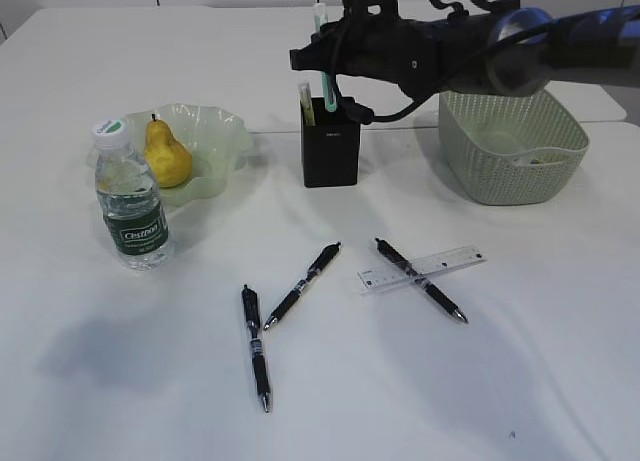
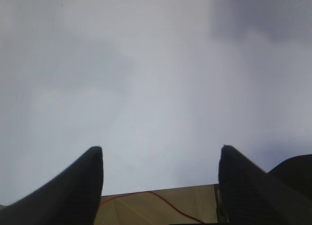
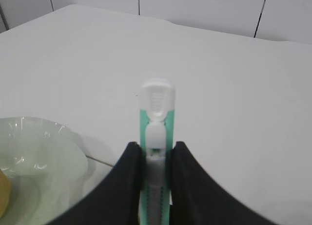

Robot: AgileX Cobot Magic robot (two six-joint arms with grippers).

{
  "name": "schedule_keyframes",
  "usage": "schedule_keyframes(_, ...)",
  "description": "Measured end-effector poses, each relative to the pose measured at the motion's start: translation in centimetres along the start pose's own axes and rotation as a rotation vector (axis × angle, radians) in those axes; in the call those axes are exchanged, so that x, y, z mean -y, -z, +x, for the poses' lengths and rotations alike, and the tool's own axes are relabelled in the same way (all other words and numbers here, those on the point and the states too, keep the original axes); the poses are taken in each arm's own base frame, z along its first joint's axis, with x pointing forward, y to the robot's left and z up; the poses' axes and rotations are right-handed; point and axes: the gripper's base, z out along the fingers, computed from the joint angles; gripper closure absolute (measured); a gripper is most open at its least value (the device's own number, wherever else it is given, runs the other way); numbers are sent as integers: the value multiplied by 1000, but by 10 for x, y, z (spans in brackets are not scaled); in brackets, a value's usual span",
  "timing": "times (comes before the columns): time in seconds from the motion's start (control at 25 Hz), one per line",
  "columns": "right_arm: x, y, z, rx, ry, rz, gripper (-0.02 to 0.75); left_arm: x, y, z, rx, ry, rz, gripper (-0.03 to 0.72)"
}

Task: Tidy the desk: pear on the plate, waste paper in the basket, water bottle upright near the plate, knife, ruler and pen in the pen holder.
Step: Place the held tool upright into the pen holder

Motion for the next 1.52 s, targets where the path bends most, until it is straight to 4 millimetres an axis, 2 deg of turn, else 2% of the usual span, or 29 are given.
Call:
schedule_keyframes(0.2,2,-9,16,-21,-14,4,582,0,0,0,0,1,2,168)
schedule_keyframes(0.52,2,-17,22,0,-17,5,582,1,0,0,-2,3,9,168)
schedule_keyframes(0.76,1,-27,33,-33,-19,4,582,1,0,0,-2,5,13,168)
schedule_keyframes(1.52,7,-27,33,-32,-21,13,582,2,0,0,-3,6,17,168)
